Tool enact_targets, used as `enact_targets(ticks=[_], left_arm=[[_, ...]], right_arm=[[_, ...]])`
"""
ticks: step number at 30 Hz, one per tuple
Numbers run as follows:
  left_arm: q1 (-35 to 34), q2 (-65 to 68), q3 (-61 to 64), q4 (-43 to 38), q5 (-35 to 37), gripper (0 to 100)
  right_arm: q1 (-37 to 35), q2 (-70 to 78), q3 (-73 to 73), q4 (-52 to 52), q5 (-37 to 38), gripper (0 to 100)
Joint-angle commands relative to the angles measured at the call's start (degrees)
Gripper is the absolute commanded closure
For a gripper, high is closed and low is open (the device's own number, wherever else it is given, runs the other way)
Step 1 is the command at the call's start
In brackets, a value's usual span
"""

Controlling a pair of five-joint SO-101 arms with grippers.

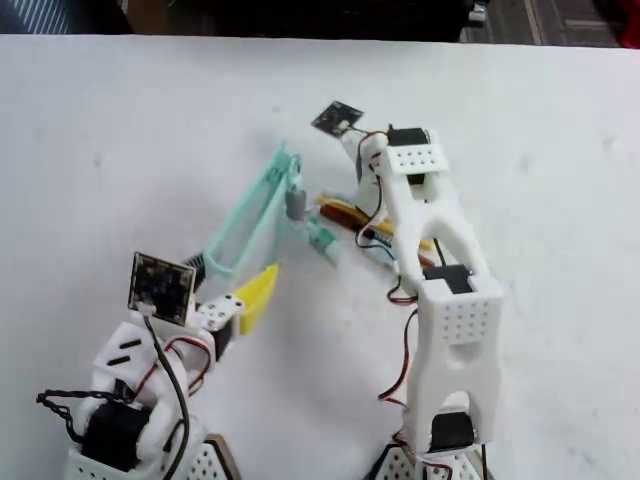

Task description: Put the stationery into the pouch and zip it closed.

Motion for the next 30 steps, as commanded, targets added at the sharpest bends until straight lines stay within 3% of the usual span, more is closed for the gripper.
enact_targets(ticks=[1,8,21,30], left_arm=[[0.6,1.2,-0.7,-0.1,0.1,72],[0.6,1.2,0.2,-0.4,0.1,72],[0.7,1.2,0.3,-0.5,0.2,72],[0.5,1.2,0.2,-0.5,0.4,72]], right_arm=[[1.3,-0.4,-1.5,2.9,1.0,89.5],[2.2,3.6,-2.1,5.6,5.9,84.0],[1.5,6.7,-5.1,6.3,5.5,98.3],[1.7,6.7,-4.8,6.2,5.5,98.2]])
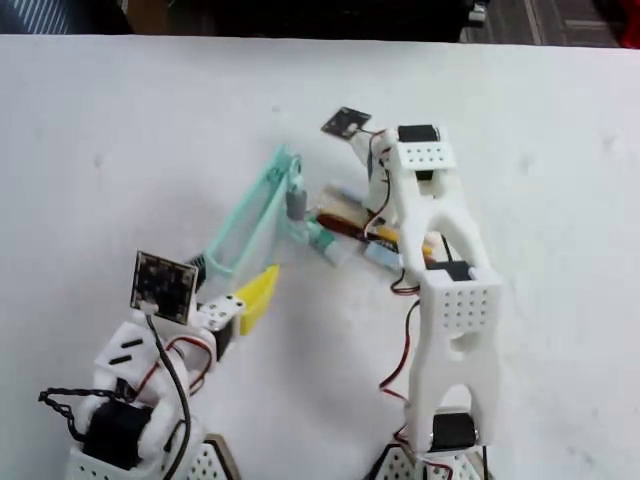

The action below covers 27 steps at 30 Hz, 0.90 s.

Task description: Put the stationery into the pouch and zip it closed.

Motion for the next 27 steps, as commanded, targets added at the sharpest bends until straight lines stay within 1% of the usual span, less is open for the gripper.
enact_targets(ticks=[1,4,9,12,17,20,23,27], left_arm=[[0.4,1.2,-0.5,-0.5,0.4,72],[0.6,1.2,-0.5,-0.4,0.4,72],[0.6,1.2,-0.5,-0.4,0.4,72],[0.6,1.2,-0.5,-0.4,0.4,72],[0.6,1.2,-0.5,-0.4,0.4,72],[0.6,1.2,-0.5,-0.4,0.4,72],[0.6,1.2,-0.5,-0.4,0.5,72],[0.7,1.2,-0.5,-0.4,0.6,72]], right_arm=[[-0.7,0.0,0.6,0.7,0.4,98.2],[-0.4,-1.5,-0.6,1.7,-0.4,98.2],[4.0,-11.3,-10.6,8.5,-10.7,98.2],[5.8,-18.2,-17.0,13.1,-14.6,98.2],[4.8,-29.4,-23.3,21.7,-15.8,98.2],[3.4,-36.4,-23.2,22.7,-16.7,98.2],[2.9,-43.6,-22.3,22.7,-22.9,98.2],[0.0,-52.6,-22.3,22.7,-32.3,98.2]])
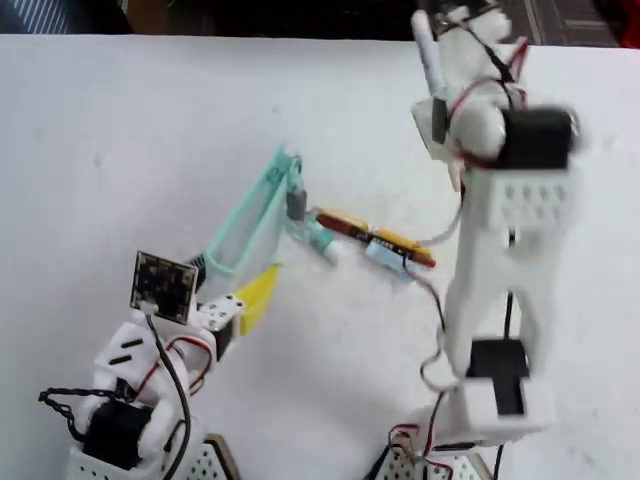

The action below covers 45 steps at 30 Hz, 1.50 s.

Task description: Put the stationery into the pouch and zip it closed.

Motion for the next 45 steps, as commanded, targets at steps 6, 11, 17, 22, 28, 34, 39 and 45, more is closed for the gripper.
enact_targets(ticks=[6,11,17,22,28,34,39,45], left_arm=[[0.7,1.2,-0.5,-0.4,0.6,72],[0.7,1.2,-0.5,-0.4,0.6,72],[0.7,1.2,-0.5,-0.4,0.6,72],[0.7,1.2,-0.5,-0.4,0.6,72],[0.7,1.2,-0.5,-0.4,0.5,72],[0.7,1.2,-0.5,-0.4,0.5,72],[0.7,1.2,-0.6,-0.4,0.5,72],[0.7,1.2,-0.6,-0.5,0.5,72]], right_arm=[[-13.1,-18.0,3.6,1.2,-11.5,98.2],[-25.1,-27.6,19.3,1.2,-11.6,98.2],[-31.1,-41.7,31.8,-11.0,-11.8,98.2],[-31.3,-51.0,42.6,-27.8,-12.0,98.2],[-33.3,-55.6,58.1,-49.1,-17.1,98.2],[-40.1,-55.8,69.3,-61.5,-21.4,98.2],[-40.0,-55.9,78.0,-71.3,-21.4,98.2],[-40.0,-56.4,81.0,-70.1,-21.4,98.2]])
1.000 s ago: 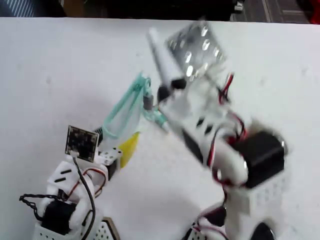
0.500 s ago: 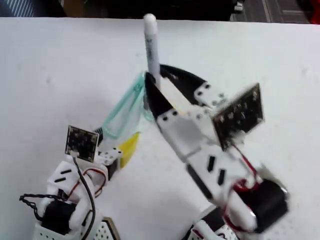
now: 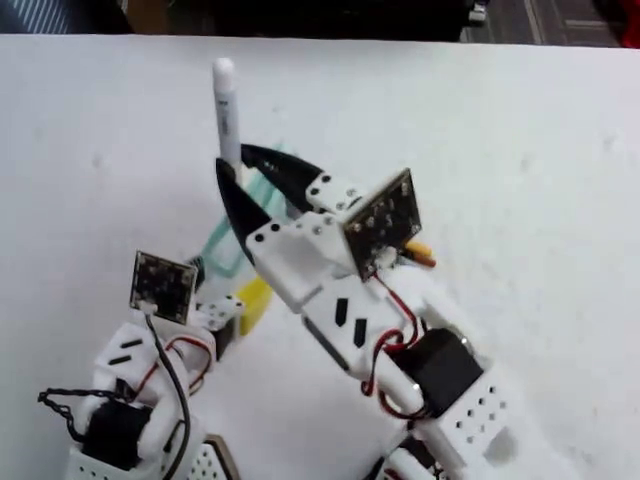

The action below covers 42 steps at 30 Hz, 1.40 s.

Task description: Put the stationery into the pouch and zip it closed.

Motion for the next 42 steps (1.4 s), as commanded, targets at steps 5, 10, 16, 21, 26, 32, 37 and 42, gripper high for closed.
enact_targets(ticks=[5,10,16,21,26,32,37,42], left_arm=[[0.7,1.2,-0.6,-0.5,0.5,72],[0.7,1.2,-0.6,-0.5,0.5,72],[0.7,1.2,-0.6,-0.5,0.5,72],[0.7,1.2,-0.6,-0.5,0.5,72],[0.6,1.2,-0.6,-0.5,0.5,72],[0.3,1.2,-0.6,-0.5,0.5,72],[0.2,1.2,-0.6,-0.5,0.4,72],[0.4,1.2,-0.6,-0.7,0.2,78]], right_arm=[[-0.7,-1.2,-0.3,2.9,-0.5,98.2],[-0.8,-1.2,-0.4,9.9,-0.4,98.1],[-0.8,-1.2,-0.4,14.0,-0.4,82.9],[-0.8,-1.2,-1.0,15.1,-0.4,73.5],[-0.6,-1.2,-8.5,17.5,-0.4,78.5],[0.5,-0.7,-18.4,21.0,-0.4,83.0],[7.2,-0.7,-20.7,21.1,-0.4,83.2],[14.1,-0.7,-20.7,22.4,-0.4,83.2]])
